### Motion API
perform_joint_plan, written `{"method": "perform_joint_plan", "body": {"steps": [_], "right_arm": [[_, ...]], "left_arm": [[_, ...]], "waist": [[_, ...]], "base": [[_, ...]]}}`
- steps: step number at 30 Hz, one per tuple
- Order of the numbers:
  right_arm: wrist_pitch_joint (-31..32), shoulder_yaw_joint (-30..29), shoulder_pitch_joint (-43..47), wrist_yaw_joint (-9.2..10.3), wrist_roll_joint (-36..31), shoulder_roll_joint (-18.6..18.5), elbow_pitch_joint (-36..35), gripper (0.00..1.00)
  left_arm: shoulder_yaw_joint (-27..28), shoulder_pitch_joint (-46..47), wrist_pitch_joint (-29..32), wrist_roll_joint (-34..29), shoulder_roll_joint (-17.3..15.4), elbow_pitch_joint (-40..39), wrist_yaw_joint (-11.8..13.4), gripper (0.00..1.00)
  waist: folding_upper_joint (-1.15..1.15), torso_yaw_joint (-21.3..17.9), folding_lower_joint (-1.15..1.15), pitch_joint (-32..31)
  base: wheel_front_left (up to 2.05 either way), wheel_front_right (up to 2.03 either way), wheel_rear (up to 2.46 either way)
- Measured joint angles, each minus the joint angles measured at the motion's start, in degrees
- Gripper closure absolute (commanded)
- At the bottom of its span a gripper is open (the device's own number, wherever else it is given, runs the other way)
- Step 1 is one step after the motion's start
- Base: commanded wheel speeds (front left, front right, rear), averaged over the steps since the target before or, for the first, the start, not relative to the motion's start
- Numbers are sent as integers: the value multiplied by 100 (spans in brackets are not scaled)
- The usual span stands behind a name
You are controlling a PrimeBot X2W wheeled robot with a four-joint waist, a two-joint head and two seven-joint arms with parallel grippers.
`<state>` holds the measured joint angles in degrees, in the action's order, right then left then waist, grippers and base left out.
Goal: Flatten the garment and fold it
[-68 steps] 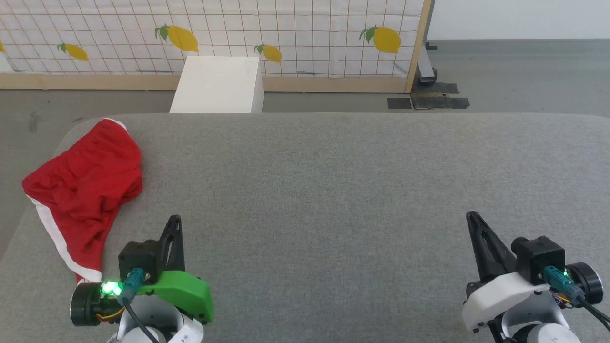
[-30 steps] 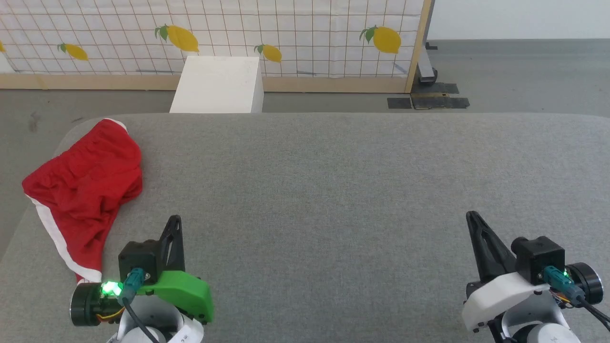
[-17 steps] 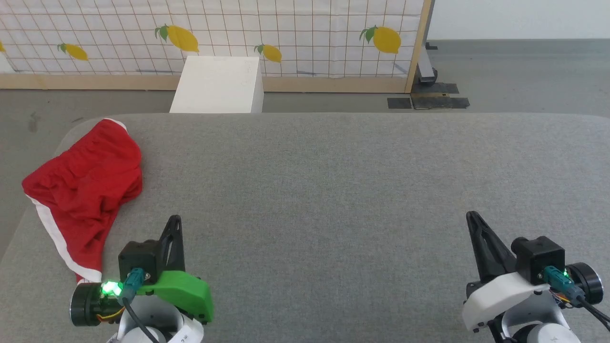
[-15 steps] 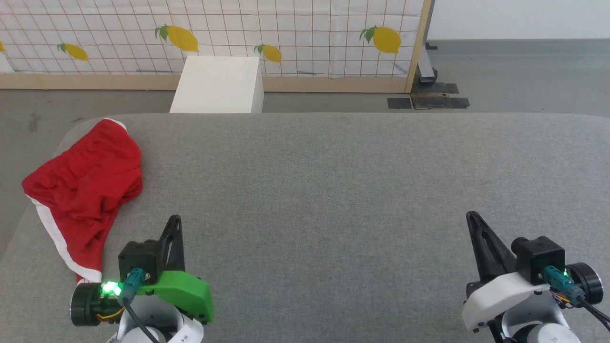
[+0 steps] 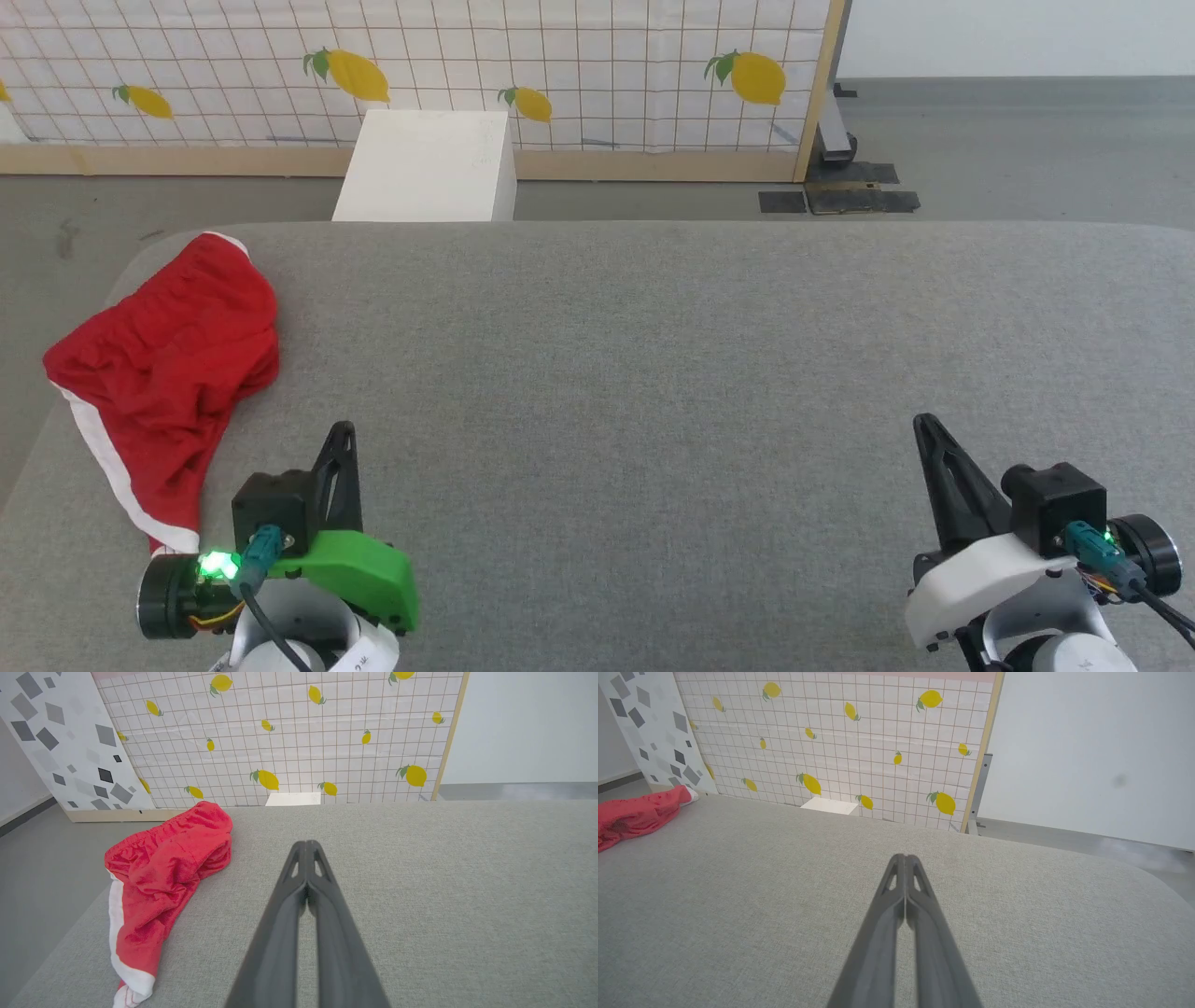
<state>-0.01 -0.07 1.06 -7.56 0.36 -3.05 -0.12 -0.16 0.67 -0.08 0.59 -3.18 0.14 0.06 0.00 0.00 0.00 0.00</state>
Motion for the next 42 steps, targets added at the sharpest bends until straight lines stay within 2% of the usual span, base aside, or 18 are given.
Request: {"method": "perform_joint_plan", "body": {"steps": [42], "right_arm": [[0, 1, 0, 0, 0, 0, 0, 100]], "left_arm": [[1, 0, 0, 0, 0, 0, 0, 100]], "waist": [[0, 0, 0, 0]], "base": [[0, 0, 0]]}}
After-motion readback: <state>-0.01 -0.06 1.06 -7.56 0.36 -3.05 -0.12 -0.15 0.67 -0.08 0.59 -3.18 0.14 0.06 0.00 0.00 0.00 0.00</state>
